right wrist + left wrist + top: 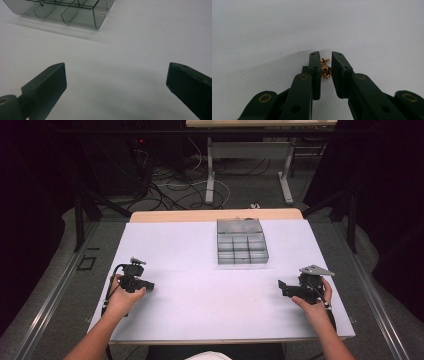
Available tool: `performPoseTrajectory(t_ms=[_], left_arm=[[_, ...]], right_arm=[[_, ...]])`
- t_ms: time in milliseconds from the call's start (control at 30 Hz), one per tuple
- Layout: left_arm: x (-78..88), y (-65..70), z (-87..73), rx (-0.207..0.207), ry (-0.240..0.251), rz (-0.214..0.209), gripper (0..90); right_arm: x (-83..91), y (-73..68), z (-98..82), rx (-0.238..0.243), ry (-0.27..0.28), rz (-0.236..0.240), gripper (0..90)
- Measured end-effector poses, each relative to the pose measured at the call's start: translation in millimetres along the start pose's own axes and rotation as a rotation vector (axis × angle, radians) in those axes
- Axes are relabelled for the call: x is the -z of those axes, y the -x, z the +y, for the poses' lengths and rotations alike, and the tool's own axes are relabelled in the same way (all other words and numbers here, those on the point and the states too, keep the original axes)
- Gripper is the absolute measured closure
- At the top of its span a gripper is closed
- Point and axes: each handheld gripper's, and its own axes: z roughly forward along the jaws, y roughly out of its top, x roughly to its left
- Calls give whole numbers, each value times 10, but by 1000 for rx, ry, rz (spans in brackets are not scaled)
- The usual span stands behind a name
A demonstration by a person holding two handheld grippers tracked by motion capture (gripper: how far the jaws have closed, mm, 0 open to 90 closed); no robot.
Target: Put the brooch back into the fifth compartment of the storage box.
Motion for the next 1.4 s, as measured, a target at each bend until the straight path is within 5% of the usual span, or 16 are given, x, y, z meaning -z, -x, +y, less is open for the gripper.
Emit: performPoseTrajectory(t_ms=[533, 1400], left_arm=[[19, 149, 88, -42, 46, -32, 788], [-58, 611, 338, -115, 96, -110, 789]], right_arm=[[-3, 6, 5, -4, -1, 2, 27], [8, 14, 9, -12, 8, 9, 28]])
